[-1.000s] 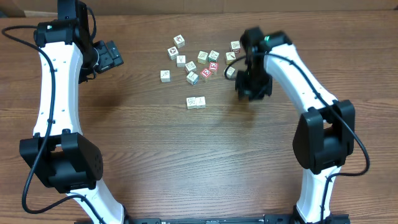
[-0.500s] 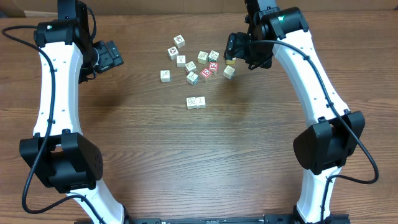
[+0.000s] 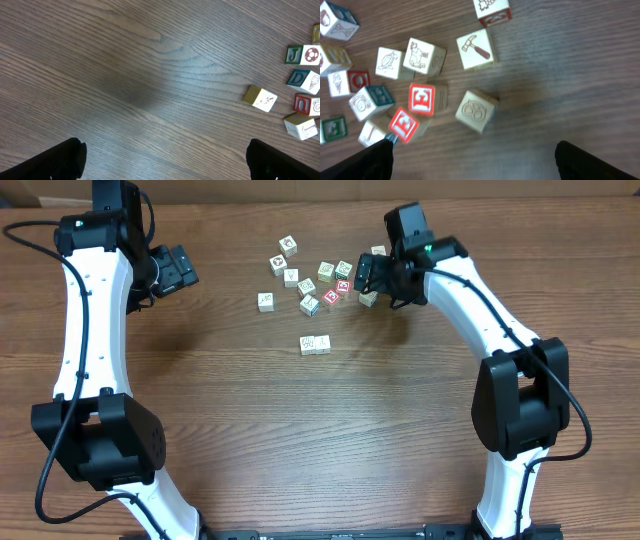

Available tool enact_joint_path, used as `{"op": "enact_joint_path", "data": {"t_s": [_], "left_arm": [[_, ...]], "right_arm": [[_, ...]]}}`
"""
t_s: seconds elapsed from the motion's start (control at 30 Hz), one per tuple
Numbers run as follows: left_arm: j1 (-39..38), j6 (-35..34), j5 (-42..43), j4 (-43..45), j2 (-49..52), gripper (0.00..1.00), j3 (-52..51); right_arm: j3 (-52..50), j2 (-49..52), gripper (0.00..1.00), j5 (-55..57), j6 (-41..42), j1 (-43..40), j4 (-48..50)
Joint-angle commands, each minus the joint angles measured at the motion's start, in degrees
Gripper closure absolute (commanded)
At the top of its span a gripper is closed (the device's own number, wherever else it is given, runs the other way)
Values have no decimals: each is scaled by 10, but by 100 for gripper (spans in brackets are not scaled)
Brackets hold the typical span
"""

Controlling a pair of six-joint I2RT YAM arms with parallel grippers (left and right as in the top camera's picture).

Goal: Form a horizontal line
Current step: 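Move the right gripper to the right edge of the block cluster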

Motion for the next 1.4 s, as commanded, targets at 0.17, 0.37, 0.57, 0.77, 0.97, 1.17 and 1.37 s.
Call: {"op": "enact_joint_path", "data": {"t_s": [0.17,0.37,0.57,0.77,0.97,1.17,1.37], "left_arm": [[-5,-4,3,1,-3,0,4],[-5,-4,3,1,-3,0,4],[-5,-4,3,1,-3,0,4],[-5,-4,3,1,-3,0,4],[-5,-4,3,1,-3,0,4],[-5,-4,3,1,-3,0,4],[-5,-4,3,1,-3,0,4]], "right_arm": [[-82,-3,0,10,2,-1,116],[-116,6,0,9,4,-1,193],[-127,20,0,10,5,-2,233],[-118,21,4,10,16,-7,281],[-111,22,8,16,16,-17,306],[-111,23,12,34,13,-14,311],[-111,23,13,34,12,-14,333]]}}
